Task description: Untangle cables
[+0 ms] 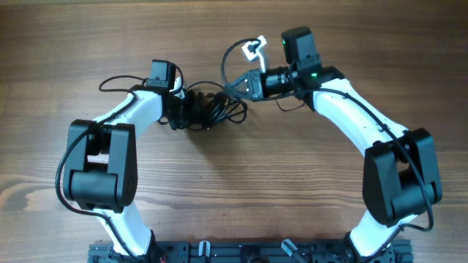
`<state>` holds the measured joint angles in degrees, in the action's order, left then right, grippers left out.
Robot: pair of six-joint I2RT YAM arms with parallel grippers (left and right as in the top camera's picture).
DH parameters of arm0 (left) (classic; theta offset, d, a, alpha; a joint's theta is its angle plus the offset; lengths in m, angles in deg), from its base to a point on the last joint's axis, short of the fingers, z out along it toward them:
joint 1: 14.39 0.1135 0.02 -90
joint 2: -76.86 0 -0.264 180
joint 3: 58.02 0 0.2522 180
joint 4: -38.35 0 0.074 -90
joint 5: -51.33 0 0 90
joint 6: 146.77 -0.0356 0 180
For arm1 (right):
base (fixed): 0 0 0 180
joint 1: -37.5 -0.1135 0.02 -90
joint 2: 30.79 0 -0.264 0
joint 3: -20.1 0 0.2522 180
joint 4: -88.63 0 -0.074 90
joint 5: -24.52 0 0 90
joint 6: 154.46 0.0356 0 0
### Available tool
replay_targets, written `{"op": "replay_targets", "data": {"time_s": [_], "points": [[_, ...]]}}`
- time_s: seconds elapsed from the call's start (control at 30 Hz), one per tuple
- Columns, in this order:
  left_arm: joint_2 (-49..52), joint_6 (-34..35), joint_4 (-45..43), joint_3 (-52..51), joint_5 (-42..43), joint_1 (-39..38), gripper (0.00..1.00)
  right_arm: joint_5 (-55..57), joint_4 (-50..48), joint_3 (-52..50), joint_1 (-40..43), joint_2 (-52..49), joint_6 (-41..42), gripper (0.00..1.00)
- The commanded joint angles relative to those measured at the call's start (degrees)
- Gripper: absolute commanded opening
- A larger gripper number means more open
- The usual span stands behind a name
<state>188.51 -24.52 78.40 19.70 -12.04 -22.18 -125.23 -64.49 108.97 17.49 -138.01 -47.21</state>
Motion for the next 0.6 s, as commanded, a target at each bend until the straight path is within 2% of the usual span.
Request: {"op": "replay_targets", "data": {"time_s": [0.0,0.17,0.23,0.33,0.43,0.47,0.57], "points": [[1.38,0.42,0.04,-0.28,-0.81,-0.31,0.14,5.95,-0.52,0.17,3.41,1.16,7.76,0.04],[1.38,0.42,0.04,-0.28,-0.81,-0.31,0.14,7.45,-1.99,0.17,8.59,1.16,20.31,0.04],[1.38,0.42,0.04,-0.28,-0.81,-0.31,0.14,8.11,-1.97,0.17,10.16,1.16,21.88,0.04],[1.38,0.42,0.07,-0.28,-0.81,-0.31,0.14,15.89,3.1,0.17,12.61,1.16,21.55,0.04],[1.38,0.44,0.04,-0.26,-0.79,-0.31,0.13,19.58,8.98,0.17,12.76,1.16,13.05,0.04],[1.38,0.74,0.04,-0.26,-0.79,-0.31,0.14,14.49,10.97,0.17,12.13,1.16,3.63,0.04],[1.38,1.25,-0.07,-0.26,-0.79,-0.31,0.14,11.41,17.16,0.2,10.12,1.44,-8.76,0.07]]}}
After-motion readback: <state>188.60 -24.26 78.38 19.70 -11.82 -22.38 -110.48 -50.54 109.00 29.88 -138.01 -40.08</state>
